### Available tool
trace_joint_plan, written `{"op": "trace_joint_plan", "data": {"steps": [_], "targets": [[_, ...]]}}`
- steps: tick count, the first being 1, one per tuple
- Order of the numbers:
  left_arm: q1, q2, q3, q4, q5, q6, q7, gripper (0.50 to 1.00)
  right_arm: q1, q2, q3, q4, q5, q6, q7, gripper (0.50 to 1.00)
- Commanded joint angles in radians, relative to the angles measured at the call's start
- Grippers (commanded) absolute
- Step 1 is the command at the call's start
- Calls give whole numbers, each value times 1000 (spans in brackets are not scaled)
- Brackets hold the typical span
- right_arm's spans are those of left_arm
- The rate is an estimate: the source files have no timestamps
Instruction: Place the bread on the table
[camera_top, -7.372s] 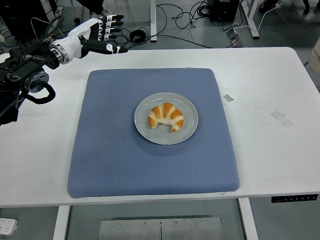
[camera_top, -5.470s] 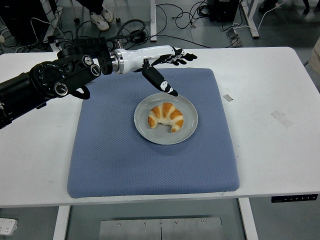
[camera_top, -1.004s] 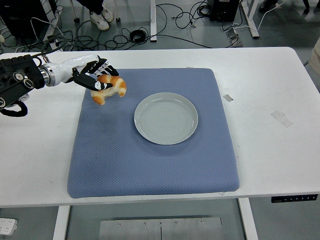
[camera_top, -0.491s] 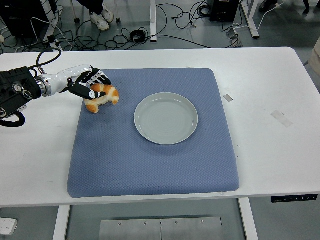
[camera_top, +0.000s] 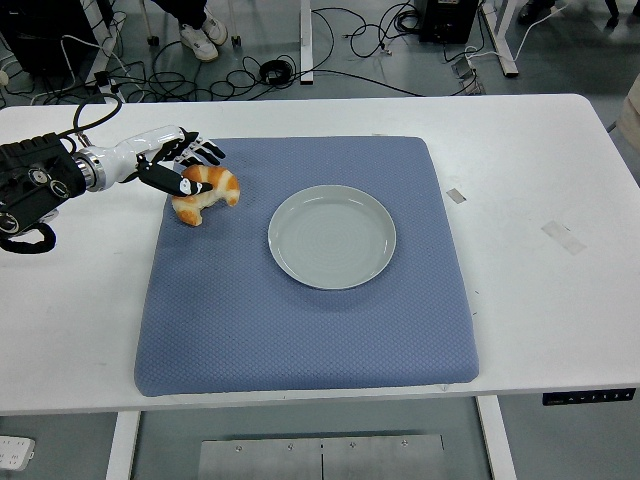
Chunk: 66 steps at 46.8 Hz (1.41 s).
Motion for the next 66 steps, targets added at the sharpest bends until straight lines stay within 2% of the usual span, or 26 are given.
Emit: {"op": "trace_joint_plan", "data": {"steps": [1, 18, 28, 36, 58, 66], "targets": [[0, -3, -1, 0, -3, 0, -1, 774, 0, 0, 0, 0, 0, 0, 0, 1000], [0, -7, -12, 0, -10, 1, 1, 889, 0, 0, 0, 0, 0, 0, 1, 1000], [-9, -4, -12, 0, -167, 1, 1, 958, 0, 0, 0, 0, 0, 0, 0, 1000], [-14, 3, -38, 0, -226, 1, 1, 961, 0, 0, 0, 0, 0, 0, 0, 1000], [-2, 39, -425, 6, -277, 0, 2, 963, 0, 0, 0, 0, 0, 0, 0, 1000], [0, 62, -460, 9, -368, 0, 4, 963, 0, 0, 0, 0, 0, 0, 0, 1000]]}}
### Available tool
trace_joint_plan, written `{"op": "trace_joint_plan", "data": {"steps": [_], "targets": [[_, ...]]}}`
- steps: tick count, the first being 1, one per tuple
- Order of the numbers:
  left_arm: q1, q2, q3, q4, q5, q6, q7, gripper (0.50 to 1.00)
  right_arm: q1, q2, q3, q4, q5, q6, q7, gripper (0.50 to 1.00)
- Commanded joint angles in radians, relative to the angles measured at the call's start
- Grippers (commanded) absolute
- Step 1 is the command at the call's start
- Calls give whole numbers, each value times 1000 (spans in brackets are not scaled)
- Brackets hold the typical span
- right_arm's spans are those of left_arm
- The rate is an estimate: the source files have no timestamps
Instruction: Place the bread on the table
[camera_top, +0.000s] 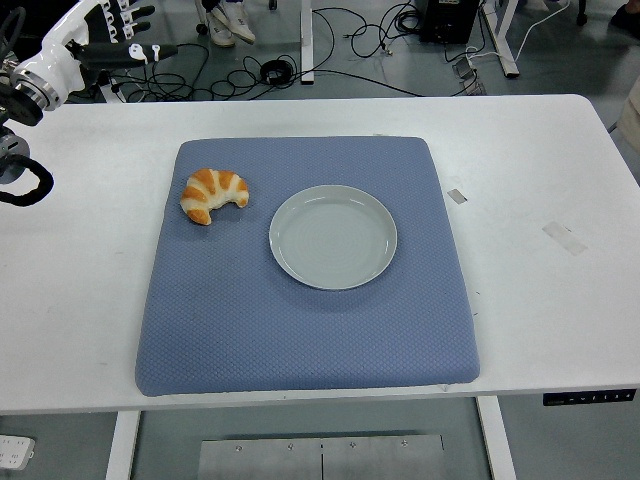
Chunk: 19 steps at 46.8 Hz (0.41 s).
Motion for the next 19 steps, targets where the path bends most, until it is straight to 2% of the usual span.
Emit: {"op": "trace_joint_plan", "data": {"steps": [1, 19], "targets": [[-1, 16, -5, 2, -29, 0, 1, 963, 0, 0, 0, 0, 0, 0, -1, 1000], [8, 23, 0, 57, -52, 2, 1, 965, 0, 0, 0, 0, 0, 0, 1, 1000]]}}
